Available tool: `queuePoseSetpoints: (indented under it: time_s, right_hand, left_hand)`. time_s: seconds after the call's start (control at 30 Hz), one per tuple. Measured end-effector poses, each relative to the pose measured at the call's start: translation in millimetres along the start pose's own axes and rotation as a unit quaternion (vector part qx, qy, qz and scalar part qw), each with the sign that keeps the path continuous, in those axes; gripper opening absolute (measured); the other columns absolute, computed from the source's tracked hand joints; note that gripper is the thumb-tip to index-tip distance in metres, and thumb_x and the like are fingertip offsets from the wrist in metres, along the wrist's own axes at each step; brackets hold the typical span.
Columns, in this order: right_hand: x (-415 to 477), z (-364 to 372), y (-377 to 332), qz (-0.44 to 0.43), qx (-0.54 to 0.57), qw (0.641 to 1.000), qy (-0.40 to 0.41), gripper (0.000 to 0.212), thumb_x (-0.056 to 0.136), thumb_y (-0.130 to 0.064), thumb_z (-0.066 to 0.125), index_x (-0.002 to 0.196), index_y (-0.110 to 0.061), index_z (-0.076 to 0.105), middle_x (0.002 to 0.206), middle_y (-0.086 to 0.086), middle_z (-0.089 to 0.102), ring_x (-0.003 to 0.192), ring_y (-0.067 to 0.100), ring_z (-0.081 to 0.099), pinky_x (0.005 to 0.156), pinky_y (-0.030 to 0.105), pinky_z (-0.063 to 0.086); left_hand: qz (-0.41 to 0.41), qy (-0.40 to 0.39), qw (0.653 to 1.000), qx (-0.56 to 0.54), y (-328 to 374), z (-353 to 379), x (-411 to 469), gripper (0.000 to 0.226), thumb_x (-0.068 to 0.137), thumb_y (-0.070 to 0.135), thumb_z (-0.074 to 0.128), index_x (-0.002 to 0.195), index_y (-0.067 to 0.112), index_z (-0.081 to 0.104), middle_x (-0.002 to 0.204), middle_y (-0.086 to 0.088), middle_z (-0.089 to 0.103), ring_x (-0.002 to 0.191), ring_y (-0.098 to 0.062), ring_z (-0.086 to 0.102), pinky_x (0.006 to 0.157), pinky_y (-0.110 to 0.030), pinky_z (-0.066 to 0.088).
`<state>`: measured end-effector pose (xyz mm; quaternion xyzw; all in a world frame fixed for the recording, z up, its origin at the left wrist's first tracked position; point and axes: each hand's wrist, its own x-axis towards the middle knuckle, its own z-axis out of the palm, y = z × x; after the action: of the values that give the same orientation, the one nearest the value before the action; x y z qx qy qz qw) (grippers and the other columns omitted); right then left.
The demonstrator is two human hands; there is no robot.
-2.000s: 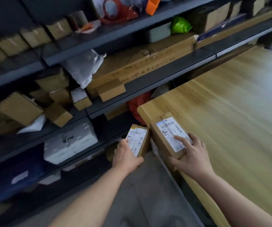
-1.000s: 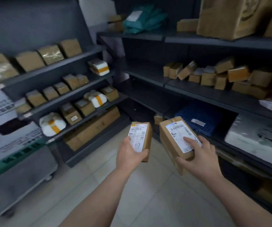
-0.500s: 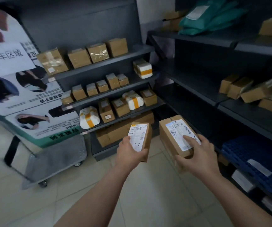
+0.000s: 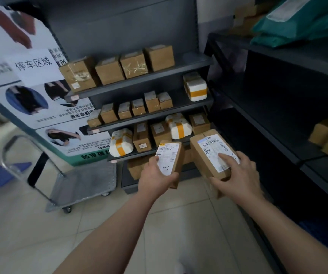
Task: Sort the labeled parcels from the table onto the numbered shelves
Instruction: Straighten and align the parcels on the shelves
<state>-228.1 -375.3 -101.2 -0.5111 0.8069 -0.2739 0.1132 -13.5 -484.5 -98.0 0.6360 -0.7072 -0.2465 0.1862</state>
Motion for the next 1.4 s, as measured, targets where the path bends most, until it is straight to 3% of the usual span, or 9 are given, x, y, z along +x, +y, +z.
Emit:
queuePoseSetpoints:
  time_s: [0.23, 0.67, 0.83, 1.0, 1.23, 1.4]
  right_hand:
    - [73.7, 11.8, -1.3, -0.010, 0.001, 1.000, -0.001, 0.079, 0.071, -0.055, 0.071, 0.141, -0.039, 0.038, 0.153, 0.004, 0.017, 0.135, 0.026, 0.020, 0.110, 0.044, 0.026]
    - [262.3, 48.0, -9.9, 0.049, -0.010, 0.998, 0.039, 0.080, 0.070, -0.055, 0.071, 0.141, -0.039, 0.038, 0.153, 0.004, 0.017, 0.135, 0.025, 0.020, 0.110, 0.043, 0.027]
    - [307.5, 67.7, -5.2, 0.070, -0.004, 0.997, 0.012, 0.079, 0.070, -0.055, 0.071, 0.140, -0.038, 0.039, 0.151, 0.004, 0.018, 0.135, 0.025, 0.021, 0.110, 0.044, 0.028]
    - [368.0, 73.3, 5.4, 0.073, -0.013, 0.997, 0.017, 0.078, 0.069, -0.053, 0.073, 0.139, -0.037, 0.041, 0.149, 0.007, 0.021, 0.133, 0.029, 0.024, 0.109, 0.047, 0.029]
    - [444.5, 70.4, 17.7, 0.048, 0.014, 0.998, 0.024, 0.076, 0.067, -0.049, 0.077, 0.135, -0.039, 0.045, 0.150, 0.003, 0.021, 0.135, 0.026, 0.022, 0.109, 0.044, 0.028]
    - [465.4, 79.4, 24.6, 0.057, 0.026, 0.998, 0.030, 0.076, 0.063, -0.048, 0.079, 0.132, -0.040, 0.049, 0.149, 0.002, 0.026, 0.133, 0.024, 0.025, 0.109, 0.046, 0.033]
  left_hand:
    - [-0.011, -0.003, 1.000, 0.020, 12.8, 13.8, 79.6, 0.097, 0.063, 0.056, 0.075, 0.144, 0.024, 0.031, 0.133, -0.004, 0.048, 0.114, -0.024, 0.052, 0.088, -0.044, 0.054]
    - [0.025, -0.053, 0.998, 0.017, 64.1, 47.3, 303.0, 0.094, 0.066, 0.055, 0.075, 0.142, 0.026, 0.029, 0.123, -0.002, 0.047, 0.104, -0.021, 0.054, 0.078, -0.039, 0.058]
    - [0.000, -0.081, 0.997, -0.014, 78.3, 58.2, 363.1, 0.093, 0.066, 0.055, 0.074, 0.142, 0.027, 0.028, 0.122, -0.003, 0.049, 0.103, -0.021, 0.055, 0.076, -0.039, 0.058]
    - [-0.013, -0.078, 0.997, 0.004, 100.7, 75.4, 422.2, 0.090, 0.067, 0.054, 0.075, 0.140, 0.023, 0.032, 0.125, -0.004, 0.051, 0.108, -0.023, 0.055, 0.087, -0.042, 0.054]
    - [-0.038, -0.067, 0.997, 0.010, 135.3, 96.8, 497.5, 0.089, 0.065, 0.057, 0.074, 0.138, 0.023, 0.036, 0.125, -0.007, 0.055, 0.107, -0.026, 0.059, 0.088, -0.043, 0.054]
    - [-0.025, 0.003, 0.999, 0.038, 158.7, 103.2, 542.9, 0.098, 0.076, 0.067, 0.065, 0.146, 0.010, 0.026, 0.147, -0.015, 0.034, 0.132, -0.039, 0.039, 0.103, -0.050, 0.042]
